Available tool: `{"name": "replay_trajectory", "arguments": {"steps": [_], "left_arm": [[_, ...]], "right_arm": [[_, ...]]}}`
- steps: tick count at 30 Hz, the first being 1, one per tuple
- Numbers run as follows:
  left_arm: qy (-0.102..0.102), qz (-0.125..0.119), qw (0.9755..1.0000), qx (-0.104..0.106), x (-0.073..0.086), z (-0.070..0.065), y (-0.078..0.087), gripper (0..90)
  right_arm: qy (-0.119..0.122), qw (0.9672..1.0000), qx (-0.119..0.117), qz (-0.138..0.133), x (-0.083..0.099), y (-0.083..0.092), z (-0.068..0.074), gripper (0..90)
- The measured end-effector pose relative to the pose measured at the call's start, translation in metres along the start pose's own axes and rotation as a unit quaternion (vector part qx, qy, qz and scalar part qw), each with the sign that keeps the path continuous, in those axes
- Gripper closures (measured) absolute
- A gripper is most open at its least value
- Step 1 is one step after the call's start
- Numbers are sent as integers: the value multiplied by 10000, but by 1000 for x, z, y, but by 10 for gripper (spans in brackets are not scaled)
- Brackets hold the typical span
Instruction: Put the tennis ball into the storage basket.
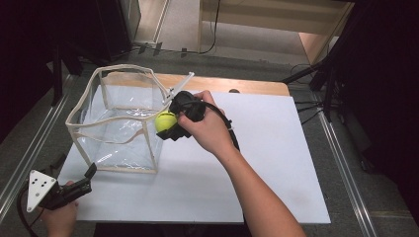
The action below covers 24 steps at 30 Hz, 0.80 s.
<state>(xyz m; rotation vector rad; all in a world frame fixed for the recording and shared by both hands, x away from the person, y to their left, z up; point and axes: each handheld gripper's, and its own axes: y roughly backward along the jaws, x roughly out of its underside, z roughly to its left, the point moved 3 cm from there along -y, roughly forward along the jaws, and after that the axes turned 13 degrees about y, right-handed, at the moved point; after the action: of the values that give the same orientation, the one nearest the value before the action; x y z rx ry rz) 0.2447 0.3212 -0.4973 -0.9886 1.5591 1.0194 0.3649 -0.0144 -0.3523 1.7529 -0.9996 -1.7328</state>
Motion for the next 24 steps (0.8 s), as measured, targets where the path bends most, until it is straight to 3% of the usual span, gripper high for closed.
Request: {"name": "replay_trajectory", "arguments": {"steps": [24], "left_arm": [[9,-5,10000,14,0,0,-1,68]], "right_arm": [[-18,9999,116,-22,-19,14,-18,238]]}}
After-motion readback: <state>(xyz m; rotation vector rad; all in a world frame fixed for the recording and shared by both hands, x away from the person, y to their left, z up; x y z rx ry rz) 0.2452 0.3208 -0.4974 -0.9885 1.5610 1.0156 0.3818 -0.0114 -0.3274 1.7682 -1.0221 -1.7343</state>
